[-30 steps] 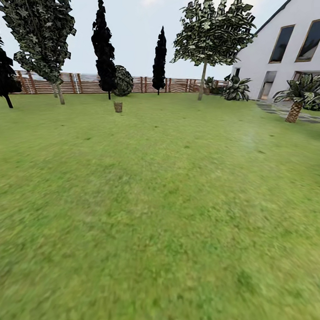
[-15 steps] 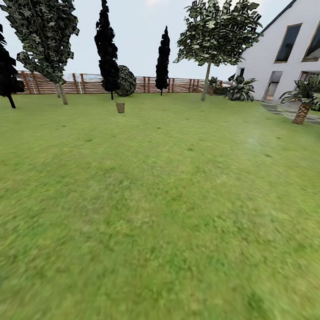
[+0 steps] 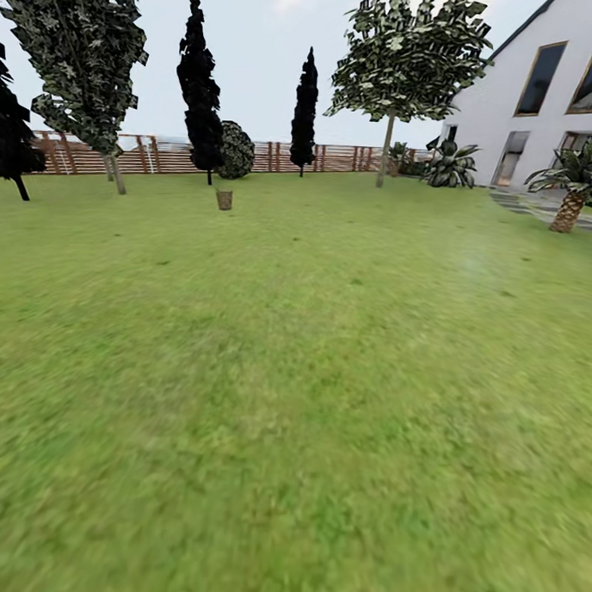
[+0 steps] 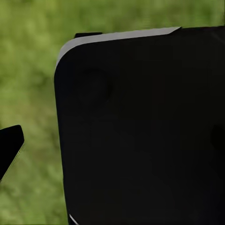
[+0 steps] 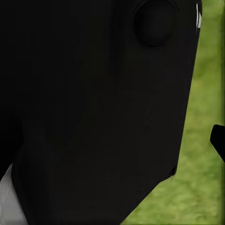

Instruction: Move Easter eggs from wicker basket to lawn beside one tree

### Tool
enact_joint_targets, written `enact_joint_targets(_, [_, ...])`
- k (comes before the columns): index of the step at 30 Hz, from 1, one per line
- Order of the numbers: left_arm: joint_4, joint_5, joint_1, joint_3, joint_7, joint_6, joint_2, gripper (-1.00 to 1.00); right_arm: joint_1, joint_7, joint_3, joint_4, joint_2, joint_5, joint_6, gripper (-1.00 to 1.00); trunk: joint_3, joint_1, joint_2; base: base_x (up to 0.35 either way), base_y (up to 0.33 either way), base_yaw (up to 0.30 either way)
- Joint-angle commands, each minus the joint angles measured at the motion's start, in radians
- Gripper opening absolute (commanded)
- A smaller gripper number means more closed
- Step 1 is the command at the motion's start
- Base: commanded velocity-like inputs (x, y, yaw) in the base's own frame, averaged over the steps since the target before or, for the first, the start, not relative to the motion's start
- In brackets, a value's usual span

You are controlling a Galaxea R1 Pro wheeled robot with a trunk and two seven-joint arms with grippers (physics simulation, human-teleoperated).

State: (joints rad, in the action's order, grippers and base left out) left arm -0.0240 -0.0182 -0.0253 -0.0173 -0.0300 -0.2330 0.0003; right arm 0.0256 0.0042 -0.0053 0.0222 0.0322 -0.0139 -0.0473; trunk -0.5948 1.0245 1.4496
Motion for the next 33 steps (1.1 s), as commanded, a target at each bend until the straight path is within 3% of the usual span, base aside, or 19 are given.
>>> enact_joint_targets(1, [0.001,-0.002,-0.001,-0.001,-0.001,-0.003,0.000,1.00,0.000,0.000,-0.001,-0.001,0.000,-0.001,-0.003,1.00,-0.001,0.001,0.000,0.339,0.000,0.138])
enact_joint_targets(33, [0.001,-0.002,0.000,-0.001,-0.001,-0.004,0.000,1.00,-0.001,0.000,-0.001,-0.001,0.001,-0.001,-0.003,1.00,-0.001,0.001,0.000,0.339,0.000,0.014])
